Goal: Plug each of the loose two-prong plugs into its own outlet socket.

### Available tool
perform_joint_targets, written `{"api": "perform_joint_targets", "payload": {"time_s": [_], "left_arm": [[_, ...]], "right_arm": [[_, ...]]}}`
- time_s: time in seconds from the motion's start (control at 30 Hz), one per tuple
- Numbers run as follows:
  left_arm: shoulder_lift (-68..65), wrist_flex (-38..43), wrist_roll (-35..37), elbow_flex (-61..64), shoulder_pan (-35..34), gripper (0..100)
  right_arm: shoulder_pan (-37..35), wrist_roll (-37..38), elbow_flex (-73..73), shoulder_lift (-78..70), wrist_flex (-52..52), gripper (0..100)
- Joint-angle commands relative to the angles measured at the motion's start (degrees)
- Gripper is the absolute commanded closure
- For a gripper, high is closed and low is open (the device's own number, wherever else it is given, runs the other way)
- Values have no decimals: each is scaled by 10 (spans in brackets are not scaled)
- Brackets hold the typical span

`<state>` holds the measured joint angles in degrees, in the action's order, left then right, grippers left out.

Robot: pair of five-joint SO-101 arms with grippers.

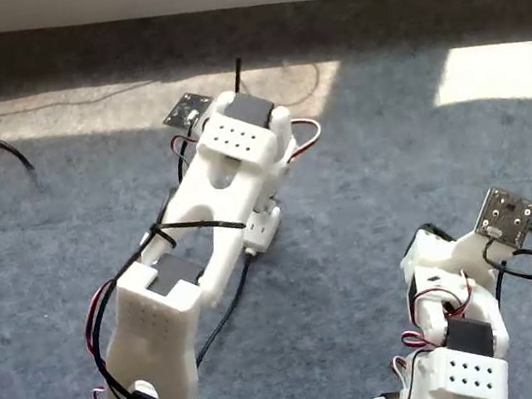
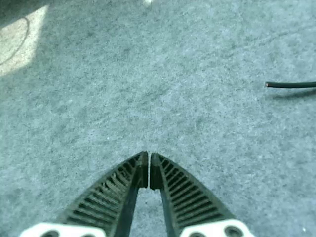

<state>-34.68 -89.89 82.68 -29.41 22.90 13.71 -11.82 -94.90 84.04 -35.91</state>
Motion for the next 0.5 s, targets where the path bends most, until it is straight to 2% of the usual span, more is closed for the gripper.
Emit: {"api": "perform_joint_targets", "payload": {"time_s": [0.0,0.13,0.33,0.47], "left_arm": [[8,-12,6,-3,-3,994],[7,-13,15,-2,-3,994],[7,-16,120,18,-6,994],[7,-12,125,28,-4,994]], "right_arm": [[-2,-2,4,6,-2,969],[-2,-2,4,6,-2,969],[-2,-2,4,6,-2,969],[-2,-2,4,6,-2,969]]}}
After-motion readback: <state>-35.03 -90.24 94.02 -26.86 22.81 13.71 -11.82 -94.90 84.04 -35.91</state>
